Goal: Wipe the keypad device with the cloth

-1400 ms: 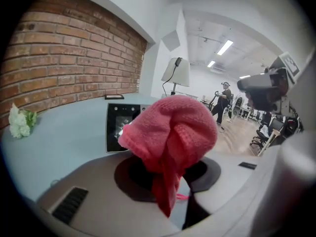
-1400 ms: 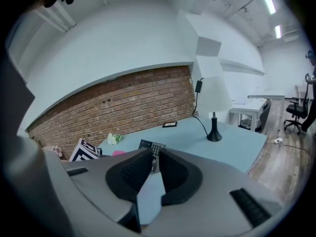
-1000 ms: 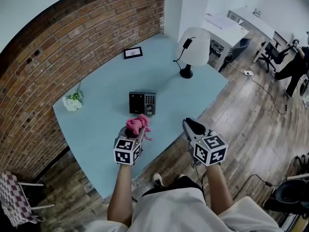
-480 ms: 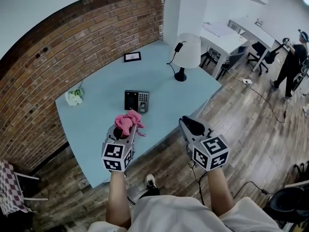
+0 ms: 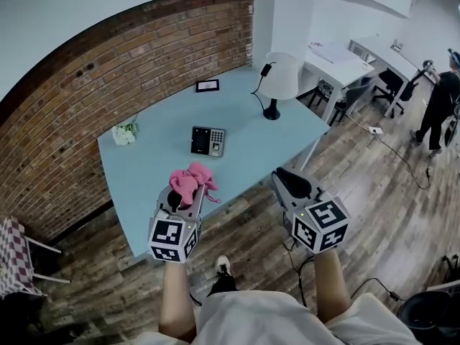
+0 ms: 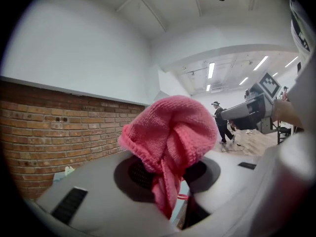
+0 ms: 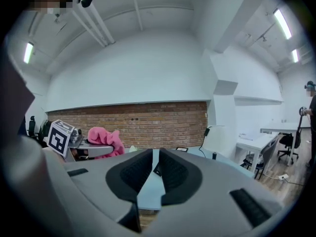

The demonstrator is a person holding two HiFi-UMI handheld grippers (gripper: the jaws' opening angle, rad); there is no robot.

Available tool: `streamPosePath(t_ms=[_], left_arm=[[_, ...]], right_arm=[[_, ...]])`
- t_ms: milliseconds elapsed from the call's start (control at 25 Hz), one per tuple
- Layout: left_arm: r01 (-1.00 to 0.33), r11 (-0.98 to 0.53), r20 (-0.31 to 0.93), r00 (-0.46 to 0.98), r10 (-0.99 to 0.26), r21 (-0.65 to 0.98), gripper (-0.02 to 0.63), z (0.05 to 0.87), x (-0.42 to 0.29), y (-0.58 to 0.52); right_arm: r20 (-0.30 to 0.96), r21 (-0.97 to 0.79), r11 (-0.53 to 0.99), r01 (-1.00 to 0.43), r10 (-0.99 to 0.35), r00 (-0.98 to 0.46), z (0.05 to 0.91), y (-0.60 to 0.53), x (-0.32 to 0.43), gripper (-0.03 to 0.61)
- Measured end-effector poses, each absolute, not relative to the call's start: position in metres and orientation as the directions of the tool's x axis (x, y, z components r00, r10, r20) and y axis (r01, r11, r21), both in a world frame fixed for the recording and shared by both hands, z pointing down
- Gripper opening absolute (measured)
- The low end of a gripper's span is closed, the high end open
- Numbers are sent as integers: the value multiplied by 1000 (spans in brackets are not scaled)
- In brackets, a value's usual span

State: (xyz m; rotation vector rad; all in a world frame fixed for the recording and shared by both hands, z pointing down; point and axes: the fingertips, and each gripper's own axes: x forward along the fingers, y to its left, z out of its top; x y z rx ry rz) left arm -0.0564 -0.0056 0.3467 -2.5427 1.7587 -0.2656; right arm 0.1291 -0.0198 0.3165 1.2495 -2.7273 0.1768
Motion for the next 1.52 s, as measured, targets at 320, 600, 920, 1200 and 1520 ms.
streamPosePath(t_ms=[320, 600, 920, 1200, 1520], left_arm=[[-924, -365, 96, 355, -930, -114, 152, 336, -27, 66], [-924, -363, 71, 357, -932, -123, 152, 321, -4, 117], [-923, -360, 44, 357, -933, -135, 152, 309, 12, 155], [-926, -349, 47, 346, -937, -146, 152, 308, 11, 165], [-927, -340, 54, 336, -940, -158, 152, 308, 15, 172]], right_arm=[[155, -39, 664, -746, -734, -661, 309, 38, 150, 63], [157, -25, 695, -719, -707, -689, 305, 82, 161, 61], [199, 0, 719, -695, -681, -705, 309, 111, 166, 61], [197, 14, 725, -689, -678, -709, 308, 116, 166, 61], [187, 7, 731, -682, -671, -718, 307, 120, 168, 61]])
